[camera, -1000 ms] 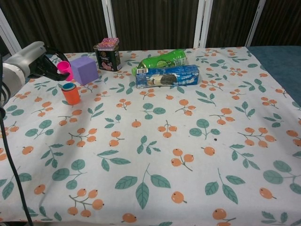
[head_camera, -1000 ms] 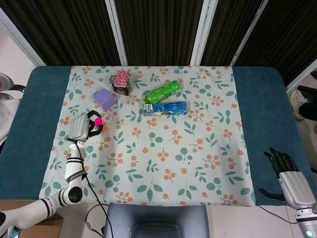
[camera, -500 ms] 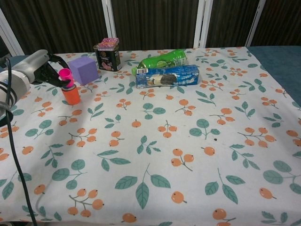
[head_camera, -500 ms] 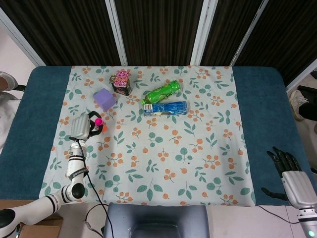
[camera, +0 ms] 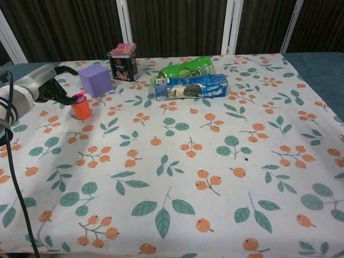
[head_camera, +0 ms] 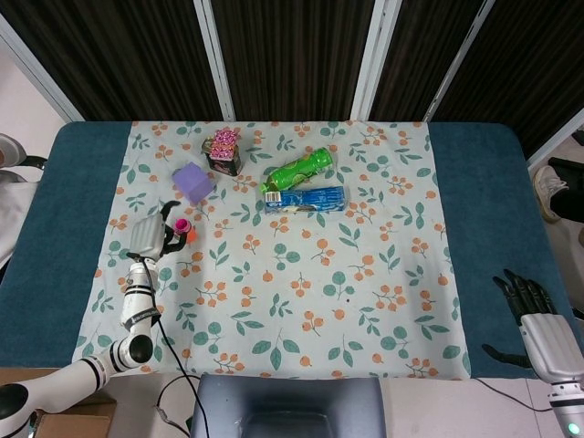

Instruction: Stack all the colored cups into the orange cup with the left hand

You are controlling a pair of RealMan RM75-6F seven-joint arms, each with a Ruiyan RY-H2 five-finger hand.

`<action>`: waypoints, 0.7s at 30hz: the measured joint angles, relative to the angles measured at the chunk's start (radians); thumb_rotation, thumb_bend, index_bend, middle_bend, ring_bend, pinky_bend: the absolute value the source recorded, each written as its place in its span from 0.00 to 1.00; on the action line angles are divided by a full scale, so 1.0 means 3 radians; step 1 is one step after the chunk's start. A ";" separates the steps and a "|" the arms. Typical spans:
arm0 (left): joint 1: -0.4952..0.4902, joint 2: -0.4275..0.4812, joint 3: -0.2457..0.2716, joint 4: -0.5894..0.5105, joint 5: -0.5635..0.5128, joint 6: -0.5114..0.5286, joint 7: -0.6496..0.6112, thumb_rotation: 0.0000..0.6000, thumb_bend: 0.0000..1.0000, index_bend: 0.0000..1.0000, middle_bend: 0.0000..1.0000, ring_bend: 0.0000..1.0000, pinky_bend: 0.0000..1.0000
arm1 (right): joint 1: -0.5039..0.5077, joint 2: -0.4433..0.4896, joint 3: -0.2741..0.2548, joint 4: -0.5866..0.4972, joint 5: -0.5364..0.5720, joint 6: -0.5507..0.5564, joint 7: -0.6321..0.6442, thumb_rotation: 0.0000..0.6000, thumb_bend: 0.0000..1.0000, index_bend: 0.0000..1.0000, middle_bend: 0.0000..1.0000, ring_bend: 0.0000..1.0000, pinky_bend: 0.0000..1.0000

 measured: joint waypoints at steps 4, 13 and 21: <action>0.0049 0.0024 0.0070 -0.0050 0.0232 0.0146 -0.0102 1.00 0.36 0.00 0.80 0.95 1.00 | -0.0009 0.0001 0.0005 0.0002 0.0004 0.0017 0.0002 1.00 0.15 0.00 0.00 0.00 0.00; 0.0653 0.0587 0.0878 -0.0740 0.1423 0.1098 -0.0226 1.00 0.38 0.00 0.02 0.00 0.10 | -0.0013 -0.0016 0.0002 -0.0021 0.0064 -0.0026 -0.0101 1.00 0.15 0.00 0.00 0.00 0.00; 0.1672 0.1357 0.1994 -0.1387 0.2280 0.1962 -0.0223 1.00 0.38 0.00 0.00 0.00 0.07 | -0.0020 -0.0092 -0.0039 -0.0075 0.0011 -0.0045 -0.0329 1.00 0.15 0.00 0.00 0.00 0.00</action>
